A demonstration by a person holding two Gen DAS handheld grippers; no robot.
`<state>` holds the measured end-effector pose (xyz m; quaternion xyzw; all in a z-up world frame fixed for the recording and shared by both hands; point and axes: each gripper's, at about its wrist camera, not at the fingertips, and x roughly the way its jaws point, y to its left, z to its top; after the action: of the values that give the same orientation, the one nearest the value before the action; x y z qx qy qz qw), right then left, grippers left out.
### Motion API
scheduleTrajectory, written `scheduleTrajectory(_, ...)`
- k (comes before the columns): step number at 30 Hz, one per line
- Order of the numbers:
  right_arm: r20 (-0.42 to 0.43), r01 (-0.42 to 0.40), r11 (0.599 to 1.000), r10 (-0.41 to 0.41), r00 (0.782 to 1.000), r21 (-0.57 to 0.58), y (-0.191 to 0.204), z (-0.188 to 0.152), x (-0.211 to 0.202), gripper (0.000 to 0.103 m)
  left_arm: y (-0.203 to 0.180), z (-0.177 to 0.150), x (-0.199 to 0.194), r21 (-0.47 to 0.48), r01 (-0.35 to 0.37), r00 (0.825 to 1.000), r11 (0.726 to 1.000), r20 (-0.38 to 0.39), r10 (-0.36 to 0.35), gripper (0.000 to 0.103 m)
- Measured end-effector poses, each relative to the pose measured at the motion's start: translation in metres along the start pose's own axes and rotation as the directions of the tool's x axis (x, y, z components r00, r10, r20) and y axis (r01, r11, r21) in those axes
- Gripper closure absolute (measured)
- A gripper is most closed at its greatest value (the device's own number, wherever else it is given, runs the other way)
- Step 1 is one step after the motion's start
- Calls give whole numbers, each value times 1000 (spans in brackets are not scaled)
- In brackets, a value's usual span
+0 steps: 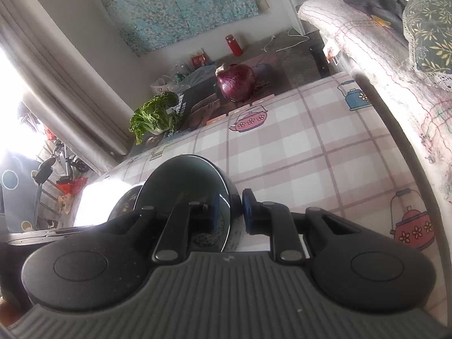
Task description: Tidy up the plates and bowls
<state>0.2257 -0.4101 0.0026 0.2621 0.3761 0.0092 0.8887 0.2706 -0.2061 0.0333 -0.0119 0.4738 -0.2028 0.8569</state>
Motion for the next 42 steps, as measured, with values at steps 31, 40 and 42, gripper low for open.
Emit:
scheduleTrajectory(31,-210,-78,989,50,976,-128,125,-33,138,87,149,-12,17,-138,-169,985,976,-40,165,86)
scheduleTrajectory(40,-147,-90,989,72,986,-115,128,-26,120,36,140,-15,-11,-87,-157,986,984,41,161,60)
scheduleTrajectory(42,-134,-86,991,72,988,-105,127,-24,113,35,136,-17,-25,-66,-150,985,986,78,155,53)
